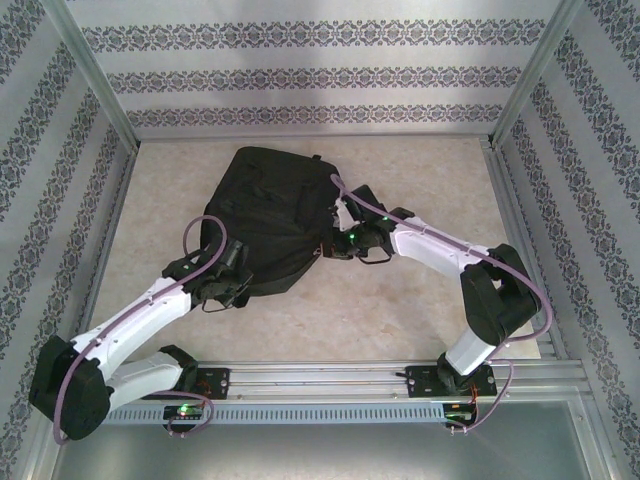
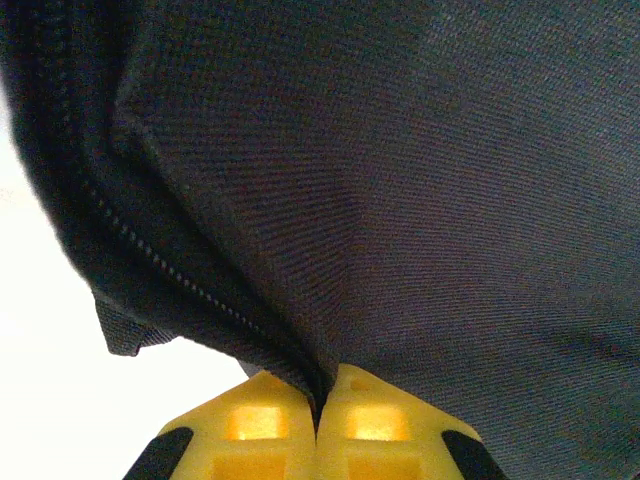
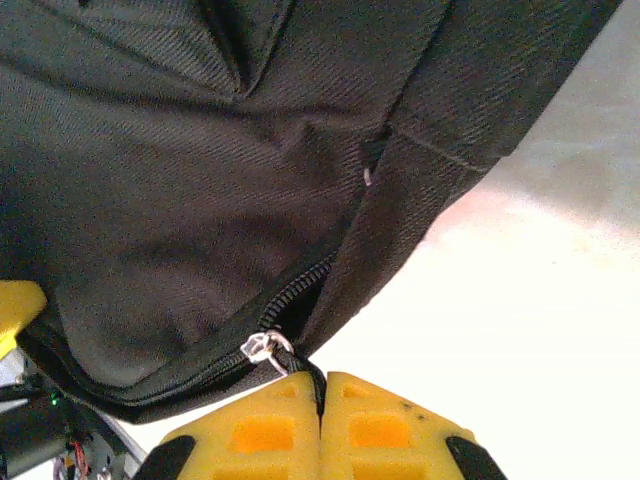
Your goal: Pack the student bag
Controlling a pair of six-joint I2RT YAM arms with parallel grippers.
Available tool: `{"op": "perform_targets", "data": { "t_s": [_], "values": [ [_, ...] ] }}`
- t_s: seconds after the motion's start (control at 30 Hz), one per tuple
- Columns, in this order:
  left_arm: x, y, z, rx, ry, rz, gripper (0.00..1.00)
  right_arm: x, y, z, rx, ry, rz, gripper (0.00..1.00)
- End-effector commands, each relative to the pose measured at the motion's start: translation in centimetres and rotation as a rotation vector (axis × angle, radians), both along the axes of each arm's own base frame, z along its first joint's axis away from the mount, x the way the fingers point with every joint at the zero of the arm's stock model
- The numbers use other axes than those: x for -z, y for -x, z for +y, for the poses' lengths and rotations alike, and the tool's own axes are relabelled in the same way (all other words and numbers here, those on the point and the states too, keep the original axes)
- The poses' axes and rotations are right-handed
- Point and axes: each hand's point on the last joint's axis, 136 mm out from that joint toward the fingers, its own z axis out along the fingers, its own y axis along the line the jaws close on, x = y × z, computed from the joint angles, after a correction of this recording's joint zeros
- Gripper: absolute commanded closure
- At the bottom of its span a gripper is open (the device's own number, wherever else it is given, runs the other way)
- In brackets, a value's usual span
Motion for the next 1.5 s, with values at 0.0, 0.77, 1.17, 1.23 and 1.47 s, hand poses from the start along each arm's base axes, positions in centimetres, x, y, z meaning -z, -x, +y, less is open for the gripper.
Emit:
{"op": "perform_targets", "data": {
  "t_s": [0.0,0.77,1.17,1.23,1.47],
  "values": [
    [0.1,-0.5,-0.2,0.061,-0.021,-0.016,1.00,-1.0,-2.5,-2.3,0.134,0.035,-0.055,1.00],
    [-2.4,1.6,-15.8,0.744,0.212,-0.064,0.84,0.3,1.3,-11.0,0.362,0.111,-0.066,1.00],
    [-8.6,0.7,-14.4,0.926,0.114,-0.335,0.00,-7.2,0.7,-10.5,0.288,-0.004,-0.288,0.02],
    [-10.4,-0.2,-13.2,0.882,0.145,-0.402,0.00,-9.4,0.6,-10.8,0.286,-0.011,-0.353,0.02],
    [-14.4,-5.9,-6.8,0.792,-0.032,-0.644,0.00,-14.0,-1.7,-13.4,0.347,0.104,-0.583,0.02]
  ]
}}
